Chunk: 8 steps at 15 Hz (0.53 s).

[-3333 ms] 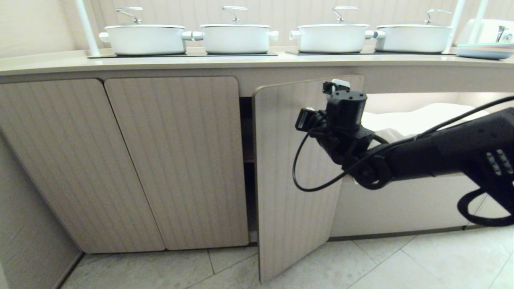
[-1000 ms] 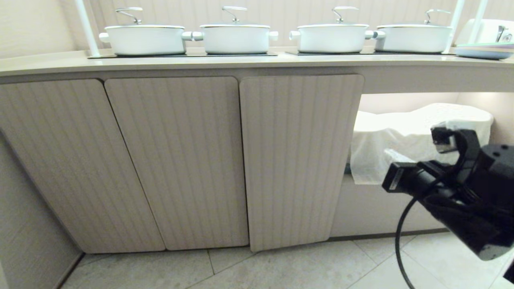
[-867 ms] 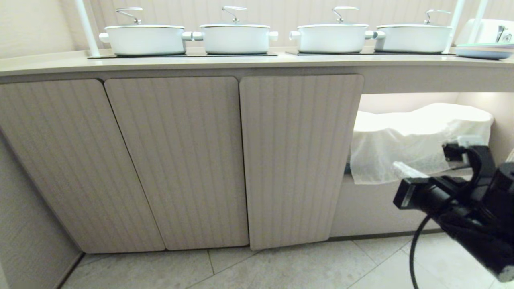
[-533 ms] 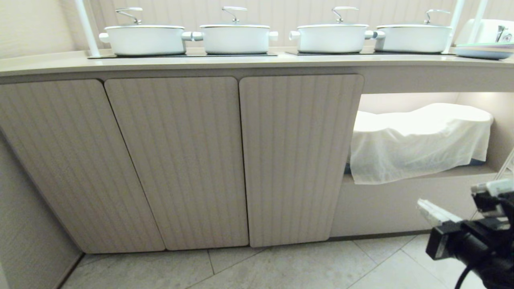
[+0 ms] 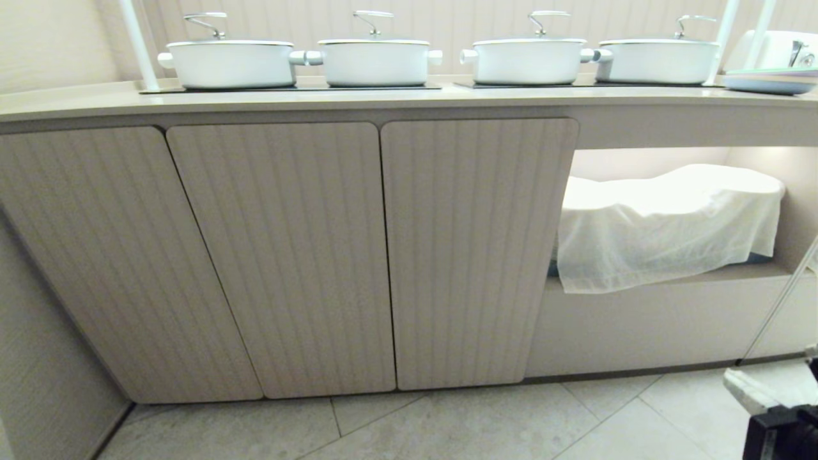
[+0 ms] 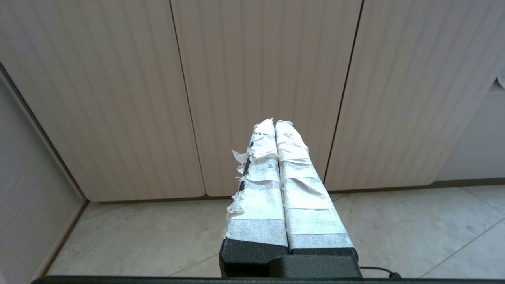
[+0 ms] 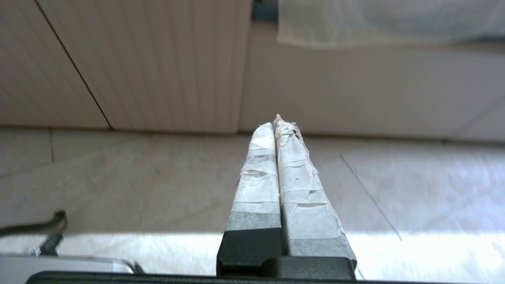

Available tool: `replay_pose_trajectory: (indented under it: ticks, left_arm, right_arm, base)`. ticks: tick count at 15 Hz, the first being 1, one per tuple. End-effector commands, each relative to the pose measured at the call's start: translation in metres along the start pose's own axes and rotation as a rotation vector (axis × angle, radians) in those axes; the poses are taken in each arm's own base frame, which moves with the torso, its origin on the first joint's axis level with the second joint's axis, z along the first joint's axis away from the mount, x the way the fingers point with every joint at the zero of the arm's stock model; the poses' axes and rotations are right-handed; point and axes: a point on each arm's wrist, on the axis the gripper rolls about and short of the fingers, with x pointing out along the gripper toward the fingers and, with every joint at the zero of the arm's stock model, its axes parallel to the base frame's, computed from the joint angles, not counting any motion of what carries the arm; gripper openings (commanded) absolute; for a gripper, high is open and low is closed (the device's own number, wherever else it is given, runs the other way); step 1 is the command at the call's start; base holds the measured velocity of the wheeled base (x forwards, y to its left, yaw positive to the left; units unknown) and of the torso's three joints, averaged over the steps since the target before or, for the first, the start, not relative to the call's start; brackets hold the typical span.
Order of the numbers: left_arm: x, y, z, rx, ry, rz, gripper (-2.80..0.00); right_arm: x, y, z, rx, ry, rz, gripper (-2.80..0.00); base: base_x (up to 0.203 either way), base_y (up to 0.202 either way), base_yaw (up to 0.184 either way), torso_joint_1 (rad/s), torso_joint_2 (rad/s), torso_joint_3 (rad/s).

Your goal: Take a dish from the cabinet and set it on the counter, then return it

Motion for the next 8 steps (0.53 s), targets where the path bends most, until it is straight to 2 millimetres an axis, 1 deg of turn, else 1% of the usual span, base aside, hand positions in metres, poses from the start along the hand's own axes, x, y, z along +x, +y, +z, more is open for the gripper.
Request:
replay_pose_trajectory:
  ticks: [1, 4, 6, 8]
  left_arm:
    - [0.0, 0.0, 0.0, 0.0, -0.001, 0.0, -2.8]
    - [0.0, 0.0, 0.0, 0.0, -0.001, 0.001, -2.8]
    - [0.0, 0.0, 0.0, 0.0, -0.001, 0.0, -2.8]
    - [0.0, 0.0, 0.0, 0.0, -0.001, 0.001, -2.8]
  right_arm:
    - [-0.01, -0.01, -0.001, 0.029, -0.025, -0.021, -2.8]
    - [-0.026, -0.017, -0.012, 0.007, 0.015, -0.004, -2.8]
    - [-0.037, -0.022, -0.022, -0.014, 0.046, -0.025, -2.8]
    - [-0.047, -0.024, -0.029, -0.02, 0.055, -0.001, -2.8]
  base:
    - [0.0, 0.0, 0.0, 0.0, 0.0, 0.0]
    - [0.0, 0.0, 0.0, 0.0, 0.0, 0.0]
    - [0.0, 0.0, 0.0, 0.0, 0.0, 0.0]
    - [0.0, 0.0, 0.0, 0.0, 0.0, 0.0]
